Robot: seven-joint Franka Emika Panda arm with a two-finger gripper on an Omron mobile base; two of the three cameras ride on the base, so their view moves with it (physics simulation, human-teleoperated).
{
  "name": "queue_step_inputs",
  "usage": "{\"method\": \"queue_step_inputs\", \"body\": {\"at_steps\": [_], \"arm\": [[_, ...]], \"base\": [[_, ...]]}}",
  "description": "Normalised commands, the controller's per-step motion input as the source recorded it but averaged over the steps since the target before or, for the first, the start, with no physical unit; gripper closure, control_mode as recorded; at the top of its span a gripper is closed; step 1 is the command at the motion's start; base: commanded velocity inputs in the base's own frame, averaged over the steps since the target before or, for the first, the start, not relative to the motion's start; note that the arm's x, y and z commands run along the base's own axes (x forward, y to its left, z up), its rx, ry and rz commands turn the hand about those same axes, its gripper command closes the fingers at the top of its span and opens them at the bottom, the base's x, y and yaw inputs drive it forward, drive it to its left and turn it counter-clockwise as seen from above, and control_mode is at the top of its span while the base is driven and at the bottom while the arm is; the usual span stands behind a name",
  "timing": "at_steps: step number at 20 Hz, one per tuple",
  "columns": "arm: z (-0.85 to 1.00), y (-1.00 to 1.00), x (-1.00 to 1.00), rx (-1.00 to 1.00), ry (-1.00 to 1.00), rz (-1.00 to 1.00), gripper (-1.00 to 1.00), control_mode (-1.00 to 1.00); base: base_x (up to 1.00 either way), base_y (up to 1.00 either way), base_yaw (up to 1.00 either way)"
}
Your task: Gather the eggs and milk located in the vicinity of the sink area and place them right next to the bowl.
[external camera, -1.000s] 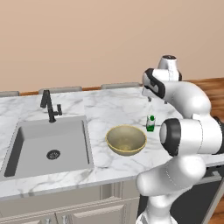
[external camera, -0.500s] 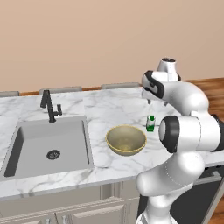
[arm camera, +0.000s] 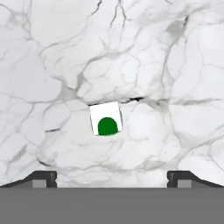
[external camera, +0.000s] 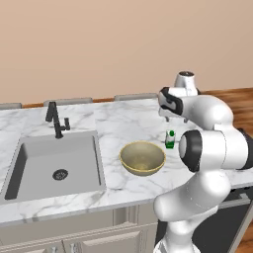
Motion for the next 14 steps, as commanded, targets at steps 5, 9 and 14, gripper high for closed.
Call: {"method": "queue_step_inputs", "body": {"at_steps": [5, 9, 14], "arm": [[-0.12, 0.00, 0.03, 0.00, 0.00, 0.02, -1.00, -1.00], [-0.12, 0.00, 0.00, 0.00, 0.00, 0.03, -1.00, -1.00], [-0.15, 0.00, 0.00, 0.00, 0.00, 0.02, -1.00, -1.00]], "base": [[0.00, 0.00, 0.00], [0.00, 0.00, 0.00], [0.00, 0.00, 0.00]]}}
